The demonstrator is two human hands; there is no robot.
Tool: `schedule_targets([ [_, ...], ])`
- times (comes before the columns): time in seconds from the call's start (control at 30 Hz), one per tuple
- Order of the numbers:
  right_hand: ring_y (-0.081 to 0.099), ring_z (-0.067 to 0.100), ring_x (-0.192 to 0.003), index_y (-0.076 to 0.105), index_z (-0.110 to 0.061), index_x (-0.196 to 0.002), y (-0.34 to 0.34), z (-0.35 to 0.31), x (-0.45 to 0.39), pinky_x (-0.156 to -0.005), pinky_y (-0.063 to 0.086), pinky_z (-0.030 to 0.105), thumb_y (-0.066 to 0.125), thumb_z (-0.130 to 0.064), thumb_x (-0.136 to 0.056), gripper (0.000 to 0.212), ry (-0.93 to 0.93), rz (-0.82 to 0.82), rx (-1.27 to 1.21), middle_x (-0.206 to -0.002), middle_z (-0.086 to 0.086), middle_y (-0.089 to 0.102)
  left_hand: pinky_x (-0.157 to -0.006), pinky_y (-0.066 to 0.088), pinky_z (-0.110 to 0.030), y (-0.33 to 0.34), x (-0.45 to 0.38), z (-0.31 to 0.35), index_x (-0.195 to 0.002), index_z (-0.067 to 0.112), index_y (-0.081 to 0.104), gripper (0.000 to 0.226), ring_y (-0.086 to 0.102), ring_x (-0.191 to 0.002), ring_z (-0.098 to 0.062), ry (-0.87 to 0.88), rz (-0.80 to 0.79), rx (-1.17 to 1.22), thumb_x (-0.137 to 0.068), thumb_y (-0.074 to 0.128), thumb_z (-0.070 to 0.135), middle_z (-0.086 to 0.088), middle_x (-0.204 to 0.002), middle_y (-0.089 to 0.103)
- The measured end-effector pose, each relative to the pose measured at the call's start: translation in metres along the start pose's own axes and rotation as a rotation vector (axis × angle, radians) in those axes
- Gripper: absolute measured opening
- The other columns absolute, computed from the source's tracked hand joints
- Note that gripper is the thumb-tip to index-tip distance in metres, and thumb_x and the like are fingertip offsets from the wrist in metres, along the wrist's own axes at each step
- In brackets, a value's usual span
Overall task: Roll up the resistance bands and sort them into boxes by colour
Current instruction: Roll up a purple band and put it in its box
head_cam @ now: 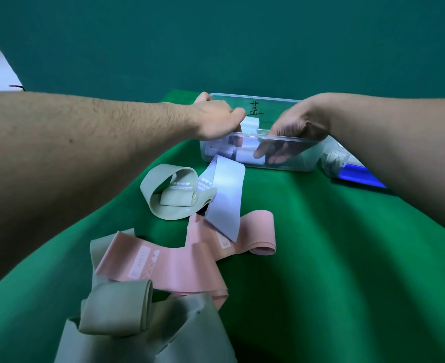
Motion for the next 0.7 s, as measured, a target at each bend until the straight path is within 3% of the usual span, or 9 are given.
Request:
schedule_targets([
  [0.07,0.070,0.012,-0.081,0.064,0.000,-0.115,0.001,0.001,-0.001,-0.061,0.059,0.019,0.080,-0.019,-0.075,0.048,0.034,-0.004,0.053,-0.113,0.013,0.070,-0.105,0.015,-0.025,0.001,-0.001,0.000,-0.092,0.030,0.076,0.068,0.036,-0.109,-0.021,0.003,0.005,0.003,-0.101,0.009,0.031,-0.008,-0.106,0.067],
  [0.17,0.070,0.010,-0.070,0.065,-0.002,-0.113,-0.001,-0.004,-0.004,-0.059,0.058,0.017,0.080,-0.021,-0.078,0.042,0.018,0.013,0.069,-0.103,0.010,0.074,-0.101,0.016,-0.024,0.000,-0.001,0.001,-0.097,0.028,0.075,0.065,0.036,-0.107,-0.021,0.000,0.022,0.012,-0.102,0.011,0.030,-0.009,-0.103,0.065],
  [0.3,0.064,0.006,-0.059,0.069,-0.013,-0.092,0.002,-0.003,0.000,-0.050,0.048,0.016,0.079,-0.029,-0.078,0.024,0.049,-0.018,0.163,-0.081,0.001,0.074,-0.098,0.018,-0.026,0.001,-0.002,0.000,-0.105,0.025,0.074,0.062,0.035,-0.104,-0.022,-0.004,0.025,0.001,-0.102,0.012,0.031,-0.008,-0.114,0.066],
  [0.4,0.059,0.005,-0.067,0.071,-0.022,-0.088,-0.001,-0.001,0.010,-0.061,0.039,0.022,0.079,-0.043,-0.074,0.026,0.071,-0.007,0.271,-0.082,-0.009,0.073,-0.095,0.018,-0.028,-0.001,-0.004,-0.002,-0.109,0.022,0.073,0.061,0.037,-0.104,-0.025,-0.016,0.019,-0.022,-0.102,0.013,0.032,-0.009,-0.120,0.065],
  [0.47,0.051,0.007,-0.070,0.069,-0.026,-0.094,-0.007,0.001,0.014,-0.064,0.034,0.025,0.077,-0.051,-0.074,0.033,0.071,0.038,0.308,-0.088,-0.012,0.068,-0.098,0.018,-0.032,-0.001,-0.005,0.001,-0.099,0.023,0.073,0.060,0.044,-0.105,-0.024,0.019,0.028,-0.079,-0.102,0.013,0.032,-0.007,-0.108,0.068],
  [0.57,0.042,0.012,-0.064,0.059,-0.026,-0.093,-0.014,-0.003,0.015,-0.056,0.032,0.025,0.073,-0.049,-0.080,0.030,-0.027,0.120,0.259,-0.083,-0.005,0.054,-0.102,0.017,-0.036,-0.004,-0.004,0.008,-0.083,0.026,0.070,0.061,0.050,-0.096,-0.018,0.066,0.049,-0.138,-0.100,0.012,0.035,0.002,-0.082,0.064],
  [0.7,0.035,0.015,-0.063,0.056,-0.021,-0.088,-0.026,-0.015,0.034,-0.053,0.029,0.026,0.075,-0.039,-0.082,0.027,-0.248,0.349,0.125,-0.082,0.000,0.050,-0.096,0.019,-0.035,-0.014,-0.001,0.012,-0.089,0.022,0.076,0.075,0.056,-0.098,-0.017,0.100,0.135,-0.172,-0.082,0.004,0.044,-0.003,-0.087,0.071],
])
Point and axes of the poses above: each hand's wrist, its own x-axis away from the middle knuckle, its own y-axis out of the palm, z = x × y, the point moved 7 cm from there along -x, towards the middle knuckle
